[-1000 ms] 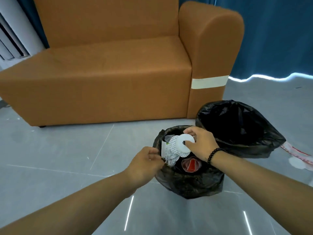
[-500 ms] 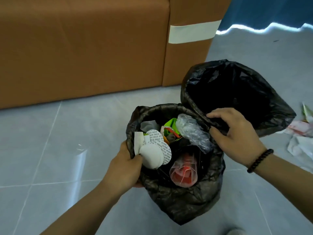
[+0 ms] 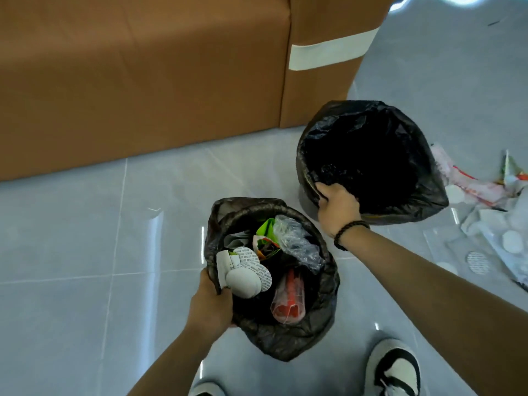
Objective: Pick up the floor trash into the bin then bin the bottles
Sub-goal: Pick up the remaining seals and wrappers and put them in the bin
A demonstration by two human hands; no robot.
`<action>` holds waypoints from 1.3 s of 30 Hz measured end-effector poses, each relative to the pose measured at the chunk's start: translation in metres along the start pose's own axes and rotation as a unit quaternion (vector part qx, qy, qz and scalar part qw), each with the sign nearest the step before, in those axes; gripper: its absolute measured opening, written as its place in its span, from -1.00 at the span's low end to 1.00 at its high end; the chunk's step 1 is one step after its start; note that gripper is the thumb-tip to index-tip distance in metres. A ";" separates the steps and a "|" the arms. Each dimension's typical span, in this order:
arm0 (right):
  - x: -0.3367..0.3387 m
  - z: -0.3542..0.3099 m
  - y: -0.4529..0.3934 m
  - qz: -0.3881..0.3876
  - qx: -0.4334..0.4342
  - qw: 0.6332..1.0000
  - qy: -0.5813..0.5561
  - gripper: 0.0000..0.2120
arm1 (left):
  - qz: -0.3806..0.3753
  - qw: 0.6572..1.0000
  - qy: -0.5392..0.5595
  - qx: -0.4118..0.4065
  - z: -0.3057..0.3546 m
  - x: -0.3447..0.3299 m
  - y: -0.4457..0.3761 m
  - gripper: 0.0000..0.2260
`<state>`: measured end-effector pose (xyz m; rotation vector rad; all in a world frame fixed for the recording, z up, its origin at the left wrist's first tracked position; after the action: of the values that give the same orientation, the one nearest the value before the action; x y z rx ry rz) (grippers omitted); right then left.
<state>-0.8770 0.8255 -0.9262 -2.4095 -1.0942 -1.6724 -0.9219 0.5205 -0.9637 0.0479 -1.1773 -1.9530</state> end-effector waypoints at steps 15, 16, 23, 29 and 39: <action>0.077 0.011 0.061 -0.158 -0.037 0.986 0.024 -0.42 | -0.029 0.993 -0.107 0.034 0.075 -0.026 0.105 -0.61; 0.084 0.024 0.067 -0.190 -0.056 0.980 0.008 -0.42 | -0.035 0.992 -0.117 0.032 0.088 -0.035 0.113 -0.61; 0.169 0.119 0.073 -0.248 -0.178 0.949 -0.075 -0.53 | -0.081 0.981 -0.176 -0.030 0.177 -0.101 0.146 -0.61; 0.246 0.180 0.096 -0.273 -0.170 0.943 -0.090 -0.66 | -0.124 0.966 -0.225 -0.035 0.236 -0.162 0.184 -0.68; 0.301 0.259 0.149 -0.107 -0.323 0.903 -0.264 -0.76 | -0.074 0.970 -0.228 -0.049 0.274 -0.252 0.219 -0.47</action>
<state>-0.5286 0.9722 -0.7345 -3.4357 -0.9739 -1.6851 -0.7346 0.8381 -0.7377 -0.3951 -1.3960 -2.2236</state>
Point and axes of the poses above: each hand's wrist, its own y-axis away from the middle knuckle, its own x-axis out of the back of the hand, z = x × y, the point moved 10 cm from there along -y, towards the middle knuckle, and after that the axes turned 4 degrees about -x, right-handed, at the moved point
